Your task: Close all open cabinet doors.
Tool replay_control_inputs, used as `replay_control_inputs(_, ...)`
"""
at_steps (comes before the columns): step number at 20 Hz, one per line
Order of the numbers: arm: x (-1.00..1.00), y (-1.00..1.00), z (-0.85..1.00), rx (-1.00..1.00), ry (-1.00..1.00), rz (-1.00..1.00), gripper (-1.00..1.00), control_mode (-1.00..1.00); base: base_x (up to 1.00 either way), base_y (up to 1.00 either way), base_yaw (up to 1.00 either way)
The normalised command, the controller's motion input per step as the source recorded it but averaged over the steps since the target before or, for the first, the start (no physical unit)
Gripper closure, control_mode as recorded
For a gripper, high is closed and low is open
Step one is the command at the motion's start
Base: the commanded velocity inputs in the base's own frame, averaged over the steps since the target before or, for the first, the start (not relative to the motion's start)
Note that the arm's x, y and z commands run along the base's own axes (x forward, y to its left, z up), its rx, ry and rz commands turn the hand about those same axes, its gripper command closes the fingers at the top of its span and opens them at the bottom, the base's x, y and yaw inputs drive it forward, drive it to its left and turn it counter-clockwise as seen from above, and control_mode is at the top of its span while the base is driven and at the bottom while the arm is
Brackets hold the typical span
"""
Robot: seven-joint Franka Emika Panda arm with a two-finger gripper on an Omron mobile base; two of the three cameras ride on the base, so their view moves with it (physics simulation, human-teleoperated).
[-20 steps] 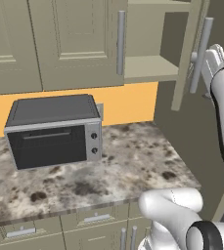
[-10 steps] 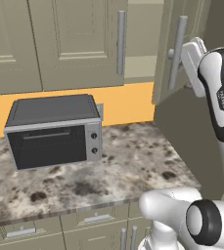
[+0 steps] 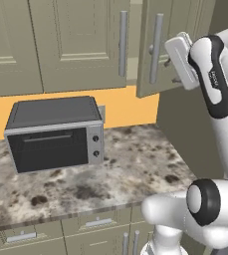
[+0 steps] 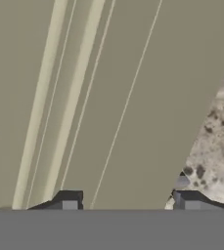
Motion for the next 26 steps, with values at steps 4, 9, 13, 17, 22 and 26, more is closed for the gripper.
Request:
replay_control_inputs(4,0.83,0.23,-0.04,0.0,0.06,0.07,-1.0,-1.0,0.0,0.0,0.0)
replay_control_inputs(9,0.76,0.19,-0.09,0.0,0.02,0.04,-1.0,-1.0,0.0,0.0,0.0)
replay_control_inputs(13,0.48,0.01,-0.21,-0.04,0.0,0.0,-1.0,-1.0,0.0,0.0,0.0)
replay_control_inputs(17,0.48,0.0,-0.25,-0.09,0.0,-0.03,-1.0,-1.0,0.0,0.0,0.0)
replay_control_inputs(22,0.18,0.0,-0.23,-0.1,0.0,-0.09,-1.0,-1.0,0.0,0.0,0.0)
replay_control_inputs(26,-0.25,0.0,-0.08,-0.06,-0.09,-0.27,-1.0,-1.0,0.0,0.0,0.0)
